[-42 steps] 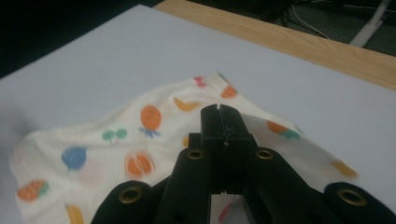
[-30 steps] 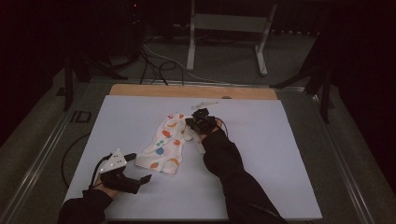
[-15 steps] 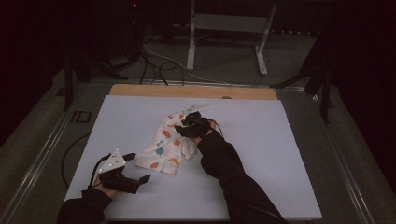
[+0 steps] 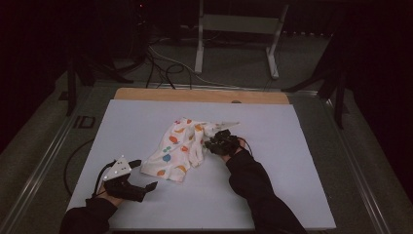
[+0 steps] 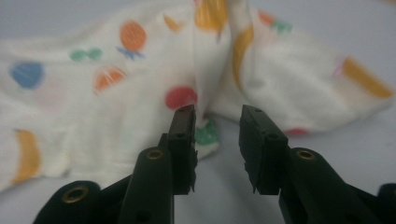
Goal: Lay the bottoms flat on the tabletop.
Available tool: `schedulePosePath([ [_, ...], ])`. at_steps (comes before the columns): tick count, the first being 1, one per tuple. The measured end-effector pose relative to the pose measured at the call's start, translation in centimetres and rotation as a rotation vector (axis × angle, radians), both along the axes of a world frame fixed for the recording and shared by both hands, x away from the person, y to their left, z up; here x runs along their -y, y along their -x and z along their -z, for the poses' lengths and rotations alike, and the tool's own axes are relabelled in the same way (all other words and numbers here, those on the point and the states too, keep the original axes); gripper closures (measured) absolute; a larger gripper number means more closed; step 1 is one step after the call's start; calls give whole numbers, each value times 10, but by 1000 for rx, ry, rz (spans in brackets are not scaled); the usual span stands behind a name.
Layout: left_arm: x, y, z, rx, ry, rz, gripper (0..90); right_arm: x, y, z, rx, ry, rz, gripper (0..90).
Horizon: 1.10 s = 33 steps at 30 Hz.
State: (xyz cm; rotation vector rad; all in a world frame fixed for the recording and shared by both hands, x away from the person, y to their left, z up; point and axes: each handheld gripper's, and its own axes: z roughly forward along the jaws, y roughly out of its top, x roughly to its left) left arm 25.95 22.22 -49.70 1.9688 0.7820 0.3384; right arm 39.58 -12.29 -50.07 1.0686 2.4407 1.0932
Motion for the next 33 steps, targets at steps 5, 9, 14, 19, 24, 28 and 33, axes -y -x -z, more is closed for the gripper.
schedulePosePath([
  [5,-1,0,-1,0,1,-2,14,-11,-6,18,-6,63,3,677],
  [9,-2,1,-1,5,2,-1,14,-13,-8,20,-5,60,7,720],
  [14,-1,1,-1,7,2,2,14,-16,-4,19,-13,74,-32,890],
  [19,-2,2,-2,13,8,-3,14,-12,2,10,-7,63,-36,900],
  [24,-2,2,-2,12,10,-4,14,4,17,-1,14,51,-36,900],
  [28,-1,2,-2,14,9,-4,14,23,29,-6,28,38,-19,900],
  [33,-1,2,-3,17,11,-8,14,46,47,-10,30,21,12,899],
])
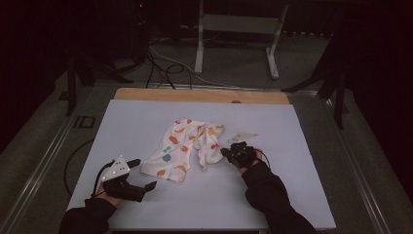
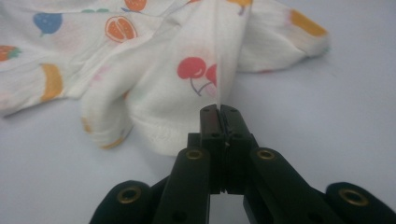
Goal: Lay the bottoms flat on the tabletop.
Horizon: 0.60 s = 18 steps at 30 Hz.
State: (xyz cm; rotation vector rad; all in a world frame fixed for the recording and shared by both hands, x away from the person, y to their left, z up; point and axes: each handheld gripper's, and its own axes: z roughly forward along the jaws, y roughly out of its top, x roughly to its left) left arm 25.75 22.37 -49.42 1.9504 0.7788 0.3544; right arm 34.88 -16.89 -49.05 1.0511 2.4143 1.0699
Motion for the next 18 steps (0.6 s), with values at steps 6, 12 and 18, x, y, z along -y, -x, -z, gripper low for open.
schedulePosePath([
  [6,0,0,0,-1,0,0,14,22,23,-11,17,-37,32,898],
  [12,0,0,0,-2,0,1,14,49,53,-24,46,-100,72,897],
  [18,0,0,1,-4,-2,2,14,70,65,-28,44,-135,113,897],
])
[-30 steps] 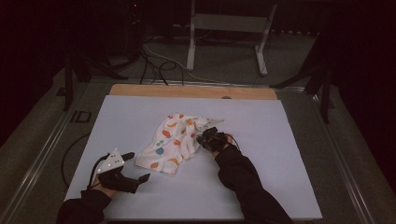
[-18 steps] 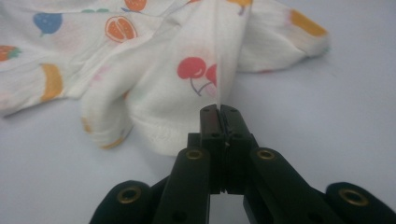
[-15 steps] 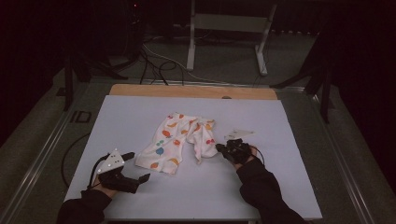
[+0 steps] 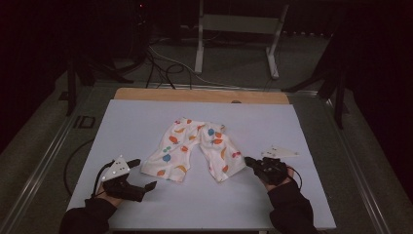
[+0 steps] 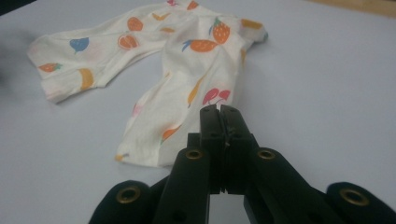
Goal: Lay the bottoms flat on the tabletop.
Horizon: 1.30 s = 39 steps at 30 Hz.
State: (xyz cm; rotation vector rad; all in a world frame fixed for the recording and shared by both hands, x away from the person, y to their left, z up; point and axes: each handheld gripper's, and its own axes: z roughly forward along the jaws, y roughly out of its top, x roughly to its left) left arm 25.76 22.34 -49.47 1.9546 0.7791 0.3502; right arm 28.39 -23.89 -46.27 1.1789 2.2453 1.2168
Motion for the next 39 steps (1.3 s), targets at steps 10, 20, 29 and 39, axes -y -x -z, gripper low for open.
schedulePosePath([
  [10,0,0,0,-1,-3,1,14,16,23,7,-29,-4,16,893],
  [20,1,0,0,1,-2,2,14,21,44,0,30,4,49,863],
  [29,1,-1,1,-3,-4,1,14,14,33,0,46,-46,63,454],
  [39,0,0,-1,5,-6,-1,14,-52,29,27,0,12,-74,557],
])
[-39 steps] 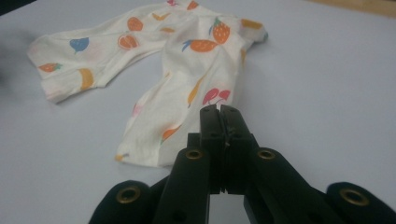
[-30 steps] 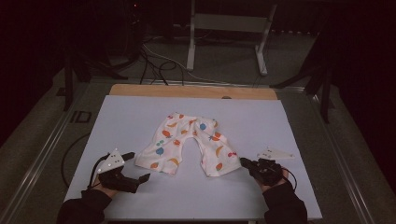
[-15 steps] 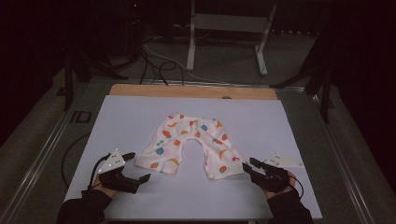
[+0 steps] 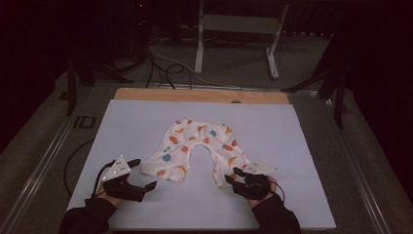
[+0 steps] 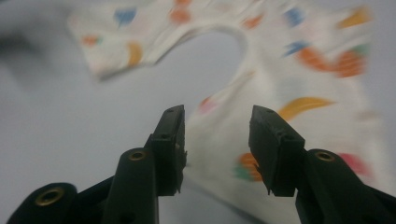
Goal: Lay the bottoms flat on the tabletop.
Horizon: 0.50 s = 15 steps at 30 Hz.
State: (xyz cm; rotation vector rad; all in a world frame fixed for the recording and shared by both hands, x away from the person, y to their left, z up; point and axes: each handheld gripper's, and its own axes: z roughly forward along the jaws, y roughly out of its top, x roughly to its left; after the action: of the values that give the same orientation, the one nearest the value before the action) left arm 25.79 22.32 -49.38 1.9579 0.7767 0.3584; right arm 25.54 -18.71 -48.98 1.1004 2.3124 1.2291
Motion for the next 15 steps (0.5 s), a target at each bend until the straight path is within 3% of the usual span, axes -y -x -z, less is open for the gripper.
schedulePosePath([
  [4,0,0,0,0,-1,2,14,-22,-2,13,-26,70,-65,589],
  [6,0,0,0,0,2,2,14,-30,-3,18,-25,122,-80,609],
  [8,0,0,0,4,-2,5,14,-34,-4,22,-36,143,-89,665],
  [9,0,0,0,4,-3,6,14,-37,-4,25,-34,194,-92,693],
  [11,-1,0,0,4,-1,4,14,-40,-4,29,-41,195,-110,745],
  [13,0,0,0,2,0,5,14,-43,-4,28,-24,223,-109,857],
  [15,0,0,0,3,-2,8,14,-45,-4,27,-41,207,-130,873],
])
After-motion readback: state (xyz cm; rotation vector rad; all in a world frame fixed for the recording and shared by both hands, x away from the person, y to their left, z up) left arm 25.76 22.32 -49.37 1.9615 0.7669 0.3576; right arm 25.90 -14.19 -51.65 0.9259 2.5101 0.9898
